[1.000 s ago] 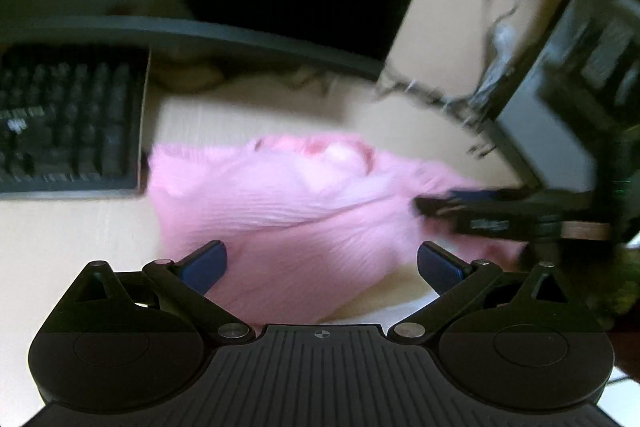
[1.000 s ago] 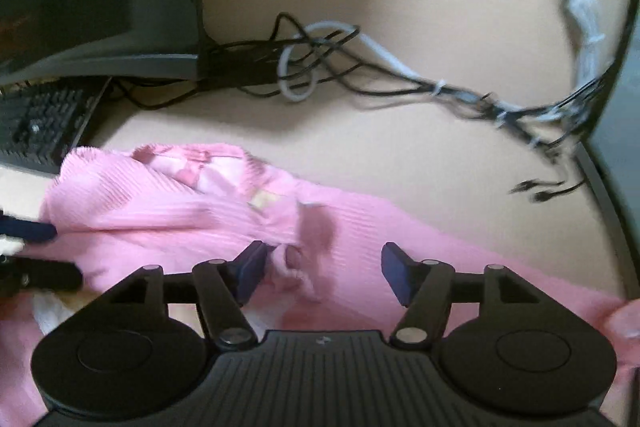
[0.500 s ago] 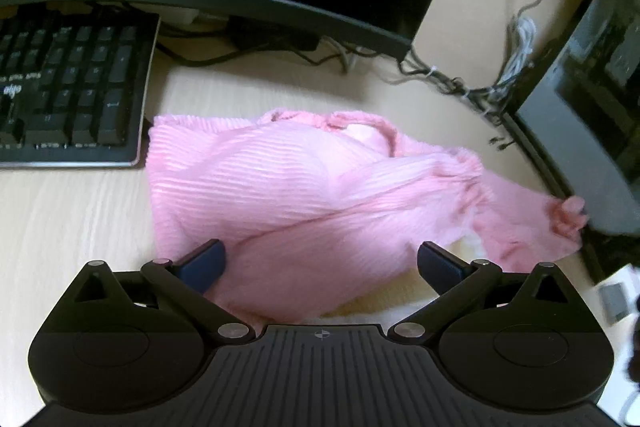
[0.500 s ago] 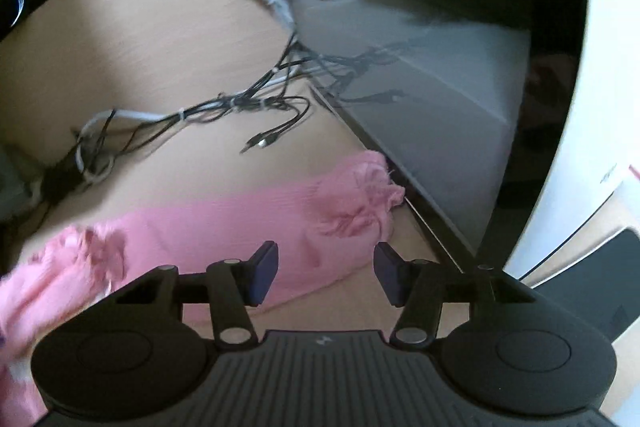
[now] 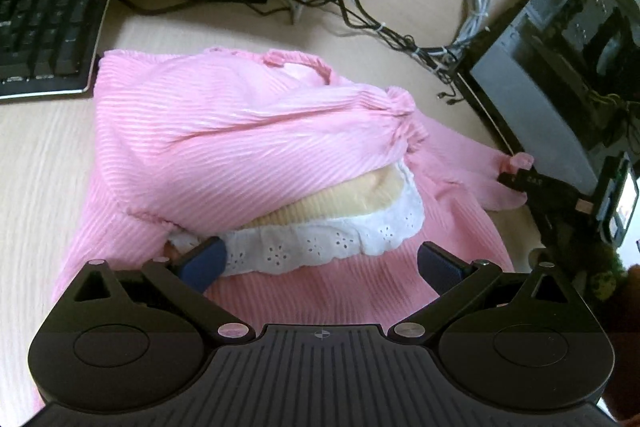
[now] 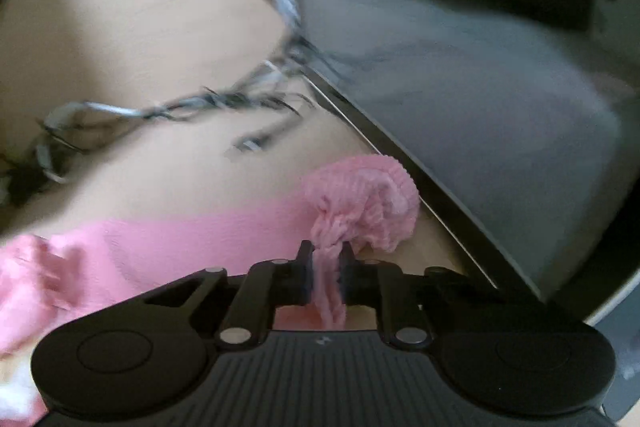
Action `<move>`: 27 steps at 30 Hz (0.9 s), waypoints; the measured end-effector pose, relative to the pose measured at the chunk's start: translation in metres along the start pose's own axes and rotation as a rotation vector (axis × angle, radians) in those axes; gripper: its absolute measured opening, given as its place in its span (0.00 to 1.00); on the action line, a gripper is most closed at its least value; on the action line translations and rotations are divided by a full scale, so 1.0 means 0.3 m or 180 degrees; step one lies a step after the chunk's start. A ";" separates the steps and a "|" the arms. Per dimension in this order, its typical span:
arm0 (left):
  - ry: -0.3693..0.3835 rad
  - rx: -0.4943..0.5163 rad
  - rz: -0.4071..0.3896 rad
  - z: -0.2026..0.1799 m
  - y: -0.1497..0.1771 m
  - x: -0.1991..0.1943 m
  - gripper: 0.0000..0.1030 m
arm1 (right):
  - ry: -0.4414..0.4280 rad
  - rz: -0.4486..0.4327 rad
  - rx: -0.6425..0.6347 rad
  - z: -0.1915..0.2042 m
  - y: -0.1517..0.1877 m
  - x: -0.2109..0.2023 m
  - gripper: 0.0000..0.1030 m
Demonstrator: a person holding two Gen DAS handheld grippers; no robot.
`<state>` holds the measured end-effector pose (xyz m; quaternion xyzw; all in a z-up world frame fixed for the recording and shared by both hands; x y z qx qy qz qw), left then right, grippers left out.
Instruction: Fold clothes
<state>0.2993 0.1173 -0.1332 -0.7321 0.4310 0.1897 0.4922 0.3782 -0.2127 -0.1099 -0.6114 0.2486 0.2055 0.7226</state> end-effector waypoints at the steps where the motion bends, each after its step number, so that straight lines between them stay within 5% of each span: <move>1: 0.0040 -0.0042 0.0012 0.005 -0.004 -0.001 1.00 | -0.0105 -0.0113 -0.0093 0.038 -0.034 -0.033 0.11; 6: 0.0120 -0.0184 -0.0076 0.025 -0.001 -0.055 1.00 | -0.0763 -0.0653 -0.0681 0.297 -0.177 -0.247 0.11; 10: 0.0137 -0.0266 -0.0186 0.042 0.009 -0.117 1.00 | -0.1365 -0.0755 -0.1106 0.554 -0.179 -0.329 0.11; 16: 0.0100 -0.0418 -0.0398 0.087 0.028 -0.231 1.00 | -0.2032 -0.0477 -0.1783 0.929 0.014 -0.299 0.11; 21: -0.0122 -0.0712 -0.0586 0.184 0.066 -0.338 1.00 | -0.2234 -0.0035 -0.2290 1.119 0.213 -0.228 0.15; 25: -0.0263 -0.0909 -0.0654 0.244 0.105 -0.398 1.00 | -0.2440 0.0174 -0.2295 1.129 0.290 -0.279 0.59; 27: -0.0288 -0.0955 -0.0662 0.261 0.106 -0.406 1.00 | -0.2553 0.0170 -0.2236 1.099 0.291 -0.323 0.68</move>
Point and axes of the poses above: each gripper's, at about its wrist camera, not at the fingertips, and x roughly the way its jaws point, z to its left, y to its underside, the point moved 6 cm from there along x, roughly the way its jaws point, and after that the axes turned 1 degree about -z, right-handed, at the moved point
